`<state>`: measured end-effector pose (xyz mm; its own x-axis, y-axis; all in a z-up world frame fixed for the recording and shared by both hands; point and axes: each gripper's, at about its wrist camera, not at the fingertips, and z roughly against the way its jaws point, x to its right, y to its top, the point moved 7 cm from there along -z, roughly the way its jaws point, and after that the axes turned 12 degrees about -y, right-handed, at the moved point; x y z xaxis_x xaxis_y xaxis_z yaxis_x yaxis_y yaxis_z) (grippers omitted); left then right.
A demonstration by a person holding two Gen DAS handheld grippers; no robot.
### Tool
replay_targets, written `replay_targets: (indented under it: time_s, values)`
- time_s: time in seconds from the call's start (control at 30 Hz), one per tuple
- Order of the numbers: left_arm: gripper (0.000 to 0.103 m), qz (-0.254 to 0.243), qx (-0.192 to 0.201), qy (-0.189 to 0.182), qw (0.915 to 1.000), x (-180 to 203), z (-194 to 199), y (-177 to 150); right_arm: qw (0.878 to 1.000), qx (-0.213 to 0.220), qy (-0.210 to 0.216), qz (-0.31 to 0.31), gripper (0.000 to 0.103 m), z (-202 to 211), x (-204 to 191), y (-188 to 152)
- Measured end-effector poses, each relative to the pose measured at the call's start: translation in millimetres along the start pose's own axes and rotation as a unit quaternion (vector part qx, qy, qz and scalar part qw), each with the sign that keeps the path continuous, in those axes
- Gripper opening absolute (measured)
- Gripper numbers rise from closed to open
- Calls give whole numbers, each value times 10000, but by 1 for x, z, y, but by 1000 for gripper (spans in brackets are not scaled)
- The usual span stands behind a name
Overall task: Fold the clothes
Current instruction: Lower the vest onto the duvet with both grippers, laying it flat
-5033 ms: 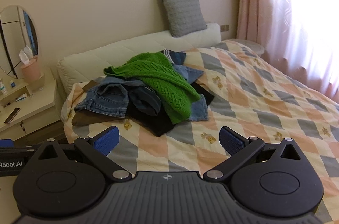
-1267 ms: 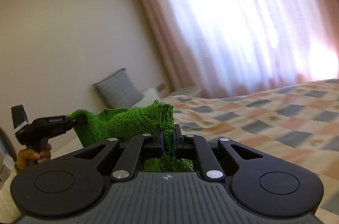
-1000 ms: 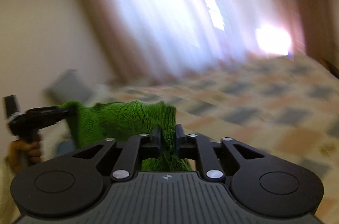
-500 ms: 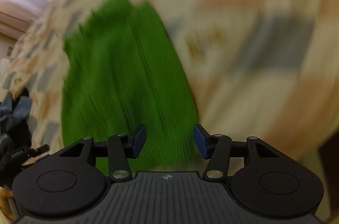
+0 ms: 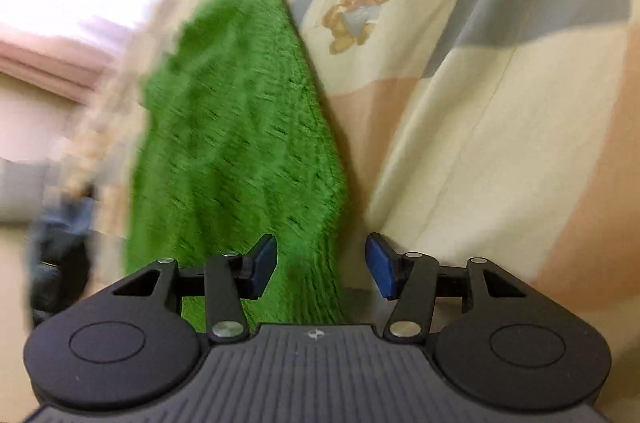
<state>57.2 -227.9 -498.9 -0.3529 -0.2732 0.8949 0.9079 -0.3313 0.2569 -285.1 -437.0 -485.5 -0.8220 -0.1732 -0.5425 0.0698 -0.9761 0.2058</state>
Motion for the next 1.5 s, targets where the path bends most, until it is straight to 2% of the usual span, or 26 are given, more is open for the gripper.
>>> replay_targets:
  time_s: [0.03,0.07,0.1,0.2,0.27,0.37,0.4,0.47,0.53,0.57,0.6,0.67,0.7,0.77,0.83,0.87,0.93,1.0,1.07,1.1,1.13,1.2,1.27,1.37,1.43,1.5]
  values:
    - [20,-109,9,-244,9996,0,-2,0,9995,26,306,52,49,-4,2,-2]
    - [8,-218,-7,-443,9988,0,-5,0,9981,46,608,101,27,-9,4,-4]
    - [8,-365,14,-566,9977,1,-6,1,9963,-18,854,125,16,-14,6,-6]
    - [6,-1007,64,-828,9914,23,7,1,9911,57,1294,314,10,-15,7,-11]
    - [5,-1419,252,-1100,9834,49,34,2,9868,136,1563,403,9,-7,7,-12]
    - [5,-2137,570,-1216,9676,91,84,-3,9771,568,1963,589,9,35,-2,-5]
    - [5,-2162,559,-1105,9685,93,94,-7,9735,766,2032,711,9,54,-6,-4]
    - [9,-2098,496,-836,9729,92,112,-16,9750,962,1821,840,8,83,-6,-6]
    - [20,-1393,75,-34,9902,57,107,-24,9879,787,1166,647,9,83,8,-11]
    - [21,-951,-45,506,9942,34,103,-29,9924,702,838,560,11,83,14,-14]
    - [21,-626,-81,618,9961,19,102,-38,9944,664,538,626,12,79,20,-20]
    - [21,-92,-46,482,9988,-1,103,-56,9954,592,-42,751,19,72,32,-33]
    - [22,63,47,293,9995,-2,103,-61,9954,628,-3,722,21,72,36,-39]
    - [43,223,303,-90,9993,5,100,-69,9959,689,211,541,36,71,44,-47]
    - [59,303,505,-338,9977,7,94,-70,9955,750,503,303,41,69,49,-49]
    - [63,322,541,-343,9974,9,86,-67,9947,785,632,206,46,68,50,-48]
    - [63,355,439,-249,9981,9,68,-68,9935,799,801,92,47,62,50,-43]
    - [57,240,246,8,9994,9,55,-73,9945,635,828,58,47,47,46,-37]
    - [22,124,71,309,9994,7,50,-81,9963,405,751,130,40,33,37,-34]
    - [10,84,20,407,9991,9,50,-84,9971,280,683,177,34,26,30,-34]
    - [5,-71,40,442,9990,13,57,-86,9977,218,585,273,9,26,26,-34]
    - [5,-608,127,520,9967,27,74,-92,9969,352,393,588,8,37,17,-31]
    - [5,-1285,196,743,9887,40,91,-96,9922,720,413,934,7,62,10,-31]
    - [6,-1504,79,1430,9782,27,97,-103,9839,1184,322,1300,7,89,10,-44]
    - [9,-1618,-10,1899,9684,18,101,-107,9844,1019,-73,1433,7,78,14,-63]
    - [9,-1961,-120,2207,9553,31,97,-107,9758,949,-691,1847,8,61,17,-84]
